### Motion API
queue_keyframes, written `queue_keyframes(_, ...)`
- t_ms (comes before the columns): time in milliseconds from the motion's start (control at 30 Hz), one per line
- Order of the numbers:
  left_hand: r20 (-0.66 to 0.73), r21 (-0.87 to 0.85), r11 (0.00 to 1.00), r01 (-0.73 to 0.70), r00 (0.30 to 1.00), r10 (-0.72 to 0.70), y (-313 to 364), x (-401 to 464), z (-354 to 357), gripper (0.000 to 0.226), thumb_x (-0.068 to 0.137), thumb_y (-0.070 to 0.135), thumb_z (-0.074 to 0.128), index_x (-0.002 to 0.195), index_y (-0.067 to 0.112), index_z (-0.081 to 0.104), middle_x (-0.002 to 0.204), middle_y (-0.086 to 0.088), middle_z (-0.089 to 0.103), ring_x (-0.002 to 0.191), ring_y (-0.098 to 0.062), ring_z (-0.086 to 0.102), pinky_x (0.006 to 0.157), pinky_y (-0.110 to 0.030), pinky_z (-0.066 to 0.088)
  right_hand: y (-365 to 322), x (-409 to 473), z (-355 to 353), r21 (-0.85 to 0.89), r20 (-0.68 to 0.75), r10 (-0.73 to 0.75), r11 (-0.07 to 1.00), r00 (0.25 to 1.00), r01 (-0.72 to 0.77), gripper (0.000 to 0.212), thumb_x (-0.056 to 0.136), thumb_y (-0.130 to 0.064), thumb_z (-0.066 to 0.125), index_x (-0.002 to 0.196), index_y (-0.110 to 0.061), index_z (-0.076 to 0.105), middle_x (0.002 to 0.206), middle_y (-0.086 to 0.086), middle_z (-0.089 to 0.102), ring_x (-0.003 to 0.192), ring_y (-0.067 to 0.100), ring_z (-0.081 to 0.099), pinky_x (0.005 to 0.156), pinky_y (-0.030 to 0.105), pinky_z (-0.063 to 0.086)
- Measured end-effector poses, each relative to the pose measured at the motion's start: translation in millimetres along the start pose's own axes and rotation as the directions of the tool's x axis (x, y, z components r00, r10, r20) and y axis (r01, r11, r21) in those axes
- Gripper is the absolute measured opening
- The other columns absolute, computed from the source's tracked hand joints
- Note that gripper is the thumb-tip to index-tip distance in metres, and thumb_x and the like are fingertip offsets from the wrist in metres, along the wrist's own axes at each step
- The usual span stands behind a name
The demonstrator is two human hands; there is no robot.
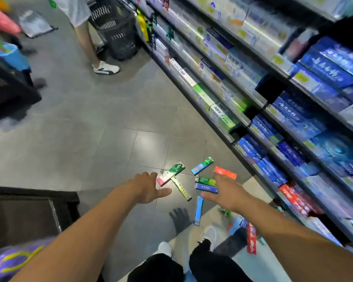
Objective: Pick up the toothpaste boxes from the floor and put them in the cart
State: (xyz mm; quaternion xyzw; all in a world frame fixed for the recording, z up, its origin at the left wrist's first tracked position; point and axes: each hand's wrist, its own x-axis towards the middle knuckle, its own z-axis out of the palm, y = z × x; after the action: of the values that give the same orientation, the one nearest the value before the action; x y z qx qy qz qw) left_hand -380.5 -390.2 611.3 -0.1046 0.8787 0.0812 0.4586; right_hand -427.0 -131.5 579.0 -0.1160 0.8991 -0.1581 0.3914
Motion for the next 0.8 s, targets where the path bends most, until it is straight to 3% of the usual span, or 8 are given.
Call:
queue_keyframes(100, -0.021, 0.021, 1.000, -0.007, 1.000, 0.008, -5.5, 65.8, 16.8, 0.096, 0.084, 0.080, 0.038, 0.154, 0.017, 0.020, 0.157, -0.012, 0.030, 0.141, -0.034, 0.034, 0.112, -0.048, 0.031, 12.4, 55.8, 32.0, 0.052, -0.033, -0.004, 0.999, 0.999, 0.006, 0.062, 0.081, -0.062, 0.065, 0.121, -0.017, 0.051, 0.120, 0.004, 0.055, 0.117, 0.024, 0.053, 0.094, 0.036, 0.044)
queue_keyframes(267, -0.027, 0.084, 0.996, -0.018, 0.999, 0.020, -19.6, 203.2, 79.8, 0.099, 0.082, 0.079, 0.043, 0.154, 0.017, 0.018, 0.156, -0.014, 0.030, 0.140, -0.036, 0.035, 0.112, -0.049, 0.033, 47.6, 165.8, 126.0, 0.072, -0.021, 0.042, 0.997, 0.999, -0.040, 0.079, 0.081, -0.068, 0.060, 0.135, -0.012, 0.046, 0.134, 0.009, 0.052, 0.126, 0.028, 0.049, 0.101, 0.037, 0.041)
queue_keyframes(400, 0.004, 0.139, 0.990, -0.021, 1.000, 0.021, -36.8, 307.5, 151.0, 0.101, 0.082, 0.078, 0.045, 0.156, 0.017, 0.014, 0.159, -0.015, 0.027, 0.141, -0.036, 0.034, 0.113, -0.050, 0.032, 85.2, 235.4, 217.8, 0.057, -0.021, 0.093, 0.994, 0.995, -0.091, 0.067, 0.082, -0.061, 0.064, 0.122, -0.010, 0.049, 0.123, 0.010, 0.054, 0.120, 0.029, 0.052, 0.095, 0.037, 0.043)
queue_keyframes(533, 0.020, 0.180, 0.984, -0.015, 1.000, 0.011, -57.9, 392.8, 208.4, 0.099, 0.082, 0.078, 0.046, 0.156, 0.021, 0.011, 0.160, -0.013, 0.025, 0.143, -0.037, 0.031, 0.113, -0.055, 0.030, 110.0, 304.2, 292.7, 0.038, 0.016, 0.132, 0.990, 0.991, -0.133, 0.068, 0.082, -0.061, 0.065, 0.125, -0.012, 0.047, 0.129, 0.008, 0.052, 0.121, 0.027, 0.050, 0.094, 0.035, 0.044)
queue_keyframes(800, -0.027, 0.178, 0.983, -0.035, 0.999, 0.041, -88.7, 516.1, 241.9, 0.103, 0.082, 0.076, 0.050, 0.157, 0.019, 0.009, 0.162, -0.013, 0.021, 0.145, -0.036, 0.027, 0.114, -0.052, 0.028, 118.2, 437.4, 384.0, -0.050, -0.007, 0.174, 0.984, 0.985, -0.174, 0.073, 0.080, -0.060, 0.069, 0.128, -0.012, 0.043, 0.129, 0.010, 0.049, 0.121, 0.027, 0.049, 0.095, 0.035, 0.042)
